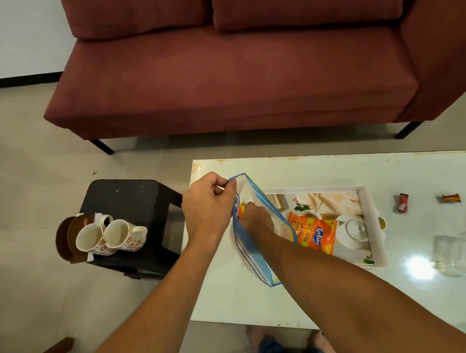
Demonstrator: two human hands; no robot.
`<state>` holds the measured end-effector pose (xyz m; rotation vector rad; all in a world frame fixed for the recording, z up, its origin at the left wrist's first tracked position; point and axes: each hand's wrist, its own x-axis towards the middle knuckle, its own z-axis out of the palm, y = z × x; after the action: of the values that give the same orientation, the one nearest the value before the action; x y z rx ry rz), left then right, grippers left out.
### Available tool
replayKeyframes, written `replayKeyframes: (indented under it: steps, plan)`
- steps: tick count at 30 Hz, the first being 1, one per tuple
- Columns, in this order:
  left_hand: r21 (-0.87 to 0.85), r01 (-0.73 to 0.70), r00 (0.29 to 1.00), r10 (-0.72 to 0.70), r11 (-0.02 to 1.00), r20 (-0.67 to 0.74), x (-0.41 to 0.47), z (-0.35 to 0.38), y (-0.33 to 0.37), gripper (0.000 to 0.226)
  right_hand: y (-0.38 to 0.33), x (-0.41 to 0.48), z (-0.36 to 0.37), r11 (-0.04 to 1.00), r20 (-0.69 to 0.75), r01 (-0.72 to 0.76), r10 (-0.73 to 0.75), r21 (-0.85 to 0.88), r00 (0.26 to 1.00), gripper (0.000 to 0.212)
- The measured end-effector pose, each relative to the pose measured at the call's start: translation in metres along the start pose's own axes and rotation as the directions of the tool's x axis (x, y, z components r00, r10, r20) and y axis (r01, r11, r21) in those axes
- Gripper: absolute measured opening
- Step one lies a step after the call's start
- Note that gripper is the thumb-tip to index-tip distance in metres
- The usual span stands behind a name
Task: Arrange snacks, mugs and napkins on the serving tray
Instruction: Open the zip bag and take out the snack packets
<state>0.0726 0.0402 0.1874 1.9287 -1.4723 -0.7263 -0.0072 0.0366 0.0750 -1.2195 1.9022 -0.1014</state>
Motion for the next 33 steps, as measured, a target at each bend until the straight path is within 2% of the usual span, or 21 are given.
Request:
replayKeyframes:
  steps: [4,8,10,13,15,17,19,22,25,28,33]
  plan:
    - [0.142,0.007,0.993,0.010,0.990,-0.118,0.015,-0.010,-0.007,0.019,-0.027,-0.018,-0.012,0.987,-0.027,0.138,-0.141,-0.086,0.990,0.037]
    - [0.182,0.080,0.984,-0.048,0.980,-0.170,0.030,-0.021,-0.007,0.017,-0.055,-0.064,-0.049,0.905,-0.124,0.352,-0.388,-0.238,0.913,0.032]
    - [0.214,0.103,0.983,-0.067,0.971,-0.171,0.035,-0.027,-0.006,0.018,-0.059,-0.087,-0.080,0.896,-0.124,0.364,-0.403,-0.253,0.907,0.038]
    - [0.272,0.115,0.983,-0.070,0.955,-0.170,0.039,-0.032,-0.010,0.017,-0.044,-0.108,-0.138,0.935,-0.105,0.335,-0.347,-0.112,0.932,0.039]
    - [0.286,0.096,0.983,-0.045,0.953,-0.180,0.041,-0.034,-0.015,0.018,-0.020,-0.114,-0.175,0.945,-0.098,0.297,-0.285,0.138,0.953,0.026]
    - [0.292,0.091,0.984,-0.040,0.952,-0.175,0.041,-0.034,-0.021,0.019,0.010,-0.107,-0.198,0.890,-0.152,0.249,-0.205,0.382,0.967,0.021]
    - [0.302,0.086,0.988,-0.041,0.949,-0.150,0.043,-0.033,-0.026,0.020,0.043,-0.082,-0.199,0.834,-0.209,0.191,-0.093,0.518,0.973,0.027]
    - [0.305,0.066,0.991,-0.026,0.950,-0.132,0.044,-0.029,-0.033,0.021,0.091,-0.029,-0.164,0.760,-0.101,-0.007,0.095,0.650,0.990,0.030]
    - [0.289,0.047,0.993,-0.013,0.956,-0.118,0.043,-0.022,-0.042,0.022,0.123,0.015,-0.118,0.717,0.085,-0.204,0.199,0.667,0.976,0.040]
    - [0.281,0.002,0.994,0.029,0.960,-0.106,0.042,-0.015,-0.049,0.022,0.137,0.043,-0.081,0.683,0.196,-0.321,0.257,0.656,0.946,0.047]
    - [0.249,-0.039,0.989,0.073,0.968,-0.128,0.040,-0.002,-0.056,0.025,0.148,0.071,-0.049,0.613,0.207,-0.391,0.350,0.687,0.914,0.050]
